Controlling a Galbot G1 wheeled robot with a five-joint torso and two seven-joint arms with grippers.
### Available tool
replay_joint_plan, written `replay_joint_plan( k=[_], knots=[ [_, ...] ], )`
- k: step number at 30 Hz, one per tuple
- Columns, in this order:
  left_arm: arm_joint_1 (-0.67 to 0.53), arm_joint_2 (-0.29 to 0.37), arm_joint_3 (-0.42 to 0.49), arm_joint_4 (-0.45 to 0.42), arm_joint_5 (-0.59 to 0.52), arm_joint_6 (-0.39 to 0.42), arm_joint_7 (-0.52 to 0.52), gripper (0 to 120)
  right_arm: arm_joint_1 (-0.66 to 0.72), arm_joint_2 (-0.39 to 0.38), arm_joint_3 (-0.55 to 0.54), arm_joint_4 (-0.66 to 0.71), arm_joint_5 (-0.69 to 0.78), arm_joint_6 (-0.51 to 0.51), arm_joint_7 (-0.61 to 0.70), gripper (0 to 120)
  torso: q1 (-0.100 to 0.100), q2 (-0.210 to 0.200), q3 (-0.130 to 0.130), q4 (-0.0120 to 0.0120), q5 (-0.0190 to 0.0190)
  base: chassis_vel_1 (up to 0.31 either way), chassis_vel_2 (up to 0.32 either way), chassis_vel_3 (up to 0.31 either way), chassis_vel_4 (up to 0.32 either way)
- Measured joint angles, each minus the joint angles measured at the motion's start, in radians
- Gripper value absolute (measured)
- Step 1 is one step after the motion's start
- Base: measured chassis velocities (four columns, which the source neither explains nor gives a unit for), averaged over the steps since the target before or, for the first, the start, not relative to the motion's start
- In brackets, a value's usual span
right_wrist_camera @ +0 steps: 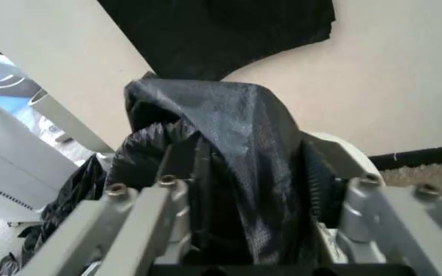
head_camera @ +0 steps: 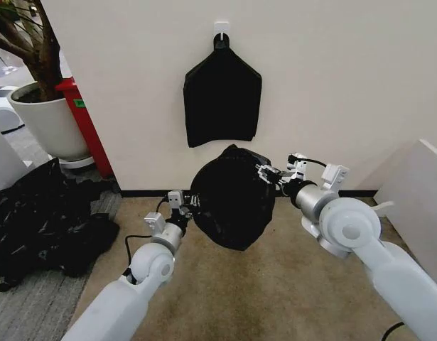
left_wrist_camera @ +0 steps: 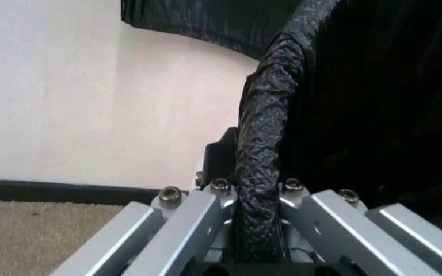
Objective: Place the garbage bag over the trash bin.
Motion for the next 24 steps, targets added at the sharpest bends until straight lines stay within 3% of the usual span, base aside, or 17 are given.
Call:
replay_joint_plan(
  k=[6,18,24],
  knots=[
    [0.006,0.003,0.000,-0.006,0.003,0.001,0.005,1,0.002,-0.001,0.007,-0.005,-0.003,0.006,0.002,10,0.000,0.000,0.000,0.0000,0.0001,0.000,0.000,0.000,0.000],
    [0.022,0.010,0.001,-0.031,0.009,0.001,0.040,1,-0.028,-0.023,0.076,-0.066,0.072,-0.051,-0.044,7,0.000,0.000,0.000,0.0000,0.0002,0.000,0.000,0.000,0.000],
    [0.036,0.017,-0.007,-0.046,0.007,-0.012,0.076,1,-0.087,-0.080,0.122,-0.126,0.058,-0.103,-0.212,3,0.000,0.000,0.000,-0.0002,0.0001,0.000,0.000,0.000,0.000]
  ],
)
